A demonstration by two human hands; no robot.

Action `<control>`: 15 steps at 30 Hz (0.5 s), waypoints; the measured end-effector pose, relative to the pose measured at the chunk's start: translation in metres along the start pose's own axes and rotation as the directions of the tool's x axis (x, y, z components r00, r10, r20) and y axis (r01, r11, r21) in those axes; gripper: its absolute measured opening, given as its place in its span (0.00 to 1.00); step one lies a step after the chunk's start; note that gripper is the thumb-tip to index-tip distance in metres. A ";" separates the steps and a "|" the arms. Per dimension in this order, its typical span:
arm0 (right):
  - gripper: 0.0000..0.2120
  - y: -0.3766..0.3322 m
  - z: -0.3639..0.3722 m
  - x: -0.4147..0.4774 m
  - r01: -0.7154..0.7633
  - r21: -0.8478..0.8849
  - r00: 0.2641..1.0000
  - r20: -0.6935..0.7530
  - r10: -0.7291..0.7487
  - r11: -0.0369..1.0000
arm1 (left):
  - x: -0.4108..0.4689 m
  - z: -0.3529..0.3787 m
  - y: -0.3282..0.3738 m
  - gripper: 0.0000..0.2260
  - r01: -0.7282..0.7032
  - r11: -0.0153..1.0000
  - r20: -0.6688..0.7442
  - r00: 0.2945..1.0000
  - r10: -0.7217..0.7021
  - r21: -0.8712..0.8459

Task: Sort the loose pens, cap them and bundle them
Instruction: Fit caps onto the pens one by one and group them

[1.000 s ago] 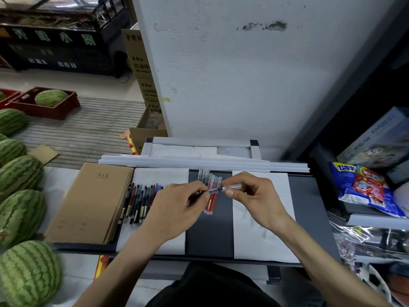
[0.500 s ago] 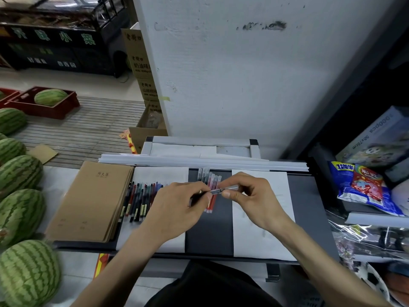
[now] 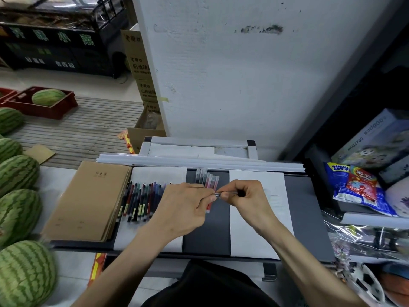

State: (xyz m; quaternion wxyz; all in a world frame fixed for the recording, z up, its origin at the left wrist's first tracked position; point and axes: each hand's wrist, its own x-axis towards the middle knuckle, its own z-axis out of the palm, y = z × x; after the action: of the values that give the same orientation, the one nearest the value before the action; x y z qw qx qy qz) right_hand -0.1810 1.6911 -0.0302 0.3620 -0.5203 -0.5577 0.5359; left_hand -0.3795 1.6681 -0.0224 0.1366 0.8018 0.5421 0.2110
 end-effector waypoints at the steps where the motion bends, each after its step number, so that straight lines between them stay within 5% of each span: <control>1: 0.12 0.002 0.000 0.000 -0.009 0.032 1.000 -0.002 0.009 0.999 | 0.000 0.000 0.000 0.13 0.003 1.000 -0.004 1.000 -0.003 -0.011; 4: 0.07 0.010 -0.001 -0.003 -0.091 0.196 0.995 -0.011 0.095 0.976 | 0.000 0.007 0.001 0.14 0.050 0.996 0.010 0.999 -0.049 -0.078; 8: 0.02 0.020 0.009 -0.012 -0.283 0.527 0.956 0.088 0.280 0.802 | -0.004 0.027 0.005 0.11 0.165 0.923 0.053 0.986 -0.156 -0.349; 15: 0.06 0.046 0.024 -0.013 -0.391 0.412 0.910 0.041 0.412 0.823 | -0.021 0.060 -0.005 0.08 0.255 0.895 0.194 0.961 -0.195 -0.365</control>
State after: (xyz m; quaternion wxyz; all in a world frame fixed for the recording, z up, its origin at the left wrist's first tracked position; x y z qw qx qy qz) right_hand -0.1929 1.6680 -0.0774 0.3561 -0.5511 -0.3011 0.6920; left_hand -0.3610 1.6511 -0.0812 0.3566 0.7045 0.5671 0.2343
